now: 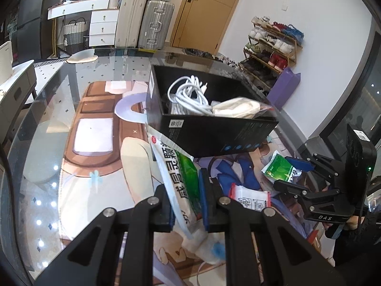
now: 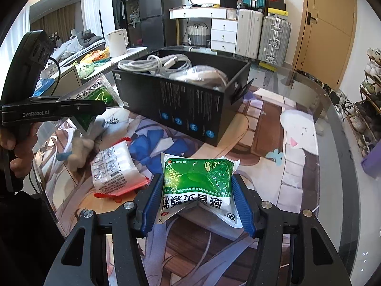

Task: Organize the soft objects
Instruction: 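Carry both green packets up and over the black box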

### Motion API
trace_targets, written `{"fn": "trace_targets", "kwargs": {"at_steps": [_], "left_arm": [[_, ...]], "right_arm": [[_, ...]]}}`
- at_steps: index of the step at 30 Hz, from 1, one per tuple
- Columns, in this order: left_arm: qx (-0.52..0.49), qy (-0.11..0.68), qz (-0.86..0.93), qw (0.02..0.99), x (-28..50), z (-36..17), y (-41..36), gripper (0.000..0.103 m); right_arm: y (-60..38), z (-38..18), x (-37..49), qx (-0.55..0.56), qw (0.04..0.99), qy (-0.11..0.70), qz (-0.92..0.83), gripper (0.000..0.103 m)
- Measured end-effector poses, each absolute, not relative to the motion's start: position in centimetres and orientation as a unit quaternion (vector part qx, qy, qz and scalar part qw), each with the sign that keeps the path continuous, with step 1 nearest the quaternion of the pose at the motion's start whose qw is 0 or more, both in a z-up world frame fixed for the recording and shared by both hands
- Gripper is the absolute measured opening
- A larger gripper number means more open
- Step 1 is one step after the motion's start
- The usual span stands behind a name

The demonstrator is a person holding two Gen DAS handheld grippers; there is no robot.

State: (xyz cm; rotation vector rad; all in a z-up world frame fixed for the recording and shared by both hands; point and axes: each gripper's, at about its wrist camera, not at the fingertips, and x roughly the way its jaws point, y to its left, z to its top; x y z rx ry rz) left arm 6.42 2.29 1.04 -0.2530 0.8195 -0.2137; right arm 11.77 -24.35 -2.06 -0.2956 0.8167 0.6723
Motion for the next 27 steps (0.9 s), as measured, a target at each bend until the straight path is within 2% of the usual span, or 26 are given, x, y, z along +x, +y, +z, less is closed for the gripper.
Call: {"fn": "trace_targets", "kwargs": {"at_steps": [13, 27], "left_arm": [[-0.146, 0.336, -0.118, 0.923, 4.0, 5.6, 4.2, 0.014], [-0.132, 0.314, -0.114, 0.933, 5.5, 8.0, 3.3, 0.014]], "right_arm": [[-24.2, 1.6, 10.3, -0.137, 0.868, 0.342, 0.333, 0.058], [-24.1, 5.4, 10.9, -0.133, 0.887, 0.298, 0.328, 0.058]]}}
